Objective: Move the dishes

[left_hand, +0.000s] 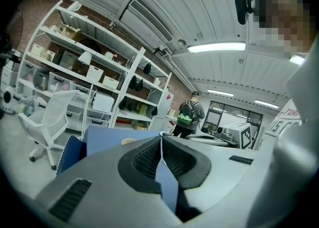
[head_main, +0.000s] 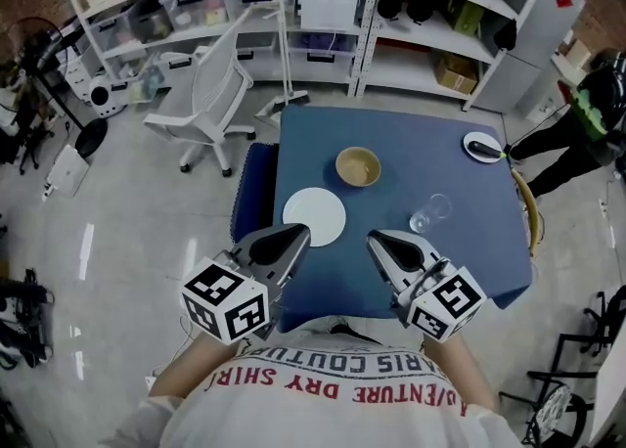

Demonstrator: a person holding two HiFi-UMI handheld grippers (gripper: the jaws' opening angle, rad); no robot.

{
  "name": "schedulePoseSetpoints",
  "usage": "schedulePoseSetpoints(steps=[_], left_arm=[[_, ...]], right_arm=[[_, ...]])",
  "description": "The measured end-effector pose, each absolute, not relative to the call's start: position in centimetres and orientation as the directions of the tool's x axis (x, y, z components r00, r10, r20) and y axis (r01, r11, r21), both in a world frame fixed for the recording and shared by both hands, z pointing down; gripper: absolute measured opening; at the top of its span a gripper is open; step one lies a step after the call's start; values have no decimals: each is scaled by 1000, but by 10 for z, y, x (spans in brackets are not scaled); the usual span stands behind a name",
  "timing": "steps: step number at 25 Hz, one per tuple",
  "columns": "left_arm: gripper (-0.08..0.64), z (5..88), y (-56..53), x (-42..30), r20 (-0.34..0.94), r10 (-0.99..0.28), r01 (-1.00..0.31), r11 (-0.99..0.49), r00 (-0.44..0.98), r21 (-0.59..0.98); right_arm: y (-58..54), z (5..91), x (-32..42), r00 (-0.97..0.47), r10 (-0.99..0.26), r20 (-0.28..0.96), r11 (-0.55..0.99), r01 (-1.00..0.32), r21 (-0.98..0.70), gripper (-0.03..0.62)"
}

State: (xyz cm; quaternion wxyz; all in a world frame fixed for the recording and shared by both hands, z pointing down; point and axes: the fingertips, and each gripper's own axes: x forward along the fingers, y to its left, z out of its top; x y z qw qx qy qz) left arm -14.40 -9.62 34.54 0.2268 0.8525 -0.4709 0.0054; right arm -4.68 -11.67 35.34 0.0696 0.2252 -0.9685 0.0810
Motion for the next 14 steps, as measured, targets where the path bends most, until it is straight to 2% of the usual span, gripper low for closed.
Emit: schedulePoseSetpoints(steps=[14], left_arm=[[32,356,-110,-152,251,-814,-827,-413,523,381]], right_arm=[[-137,366,-55,-895,-391,213,902,-419,-106,21]])
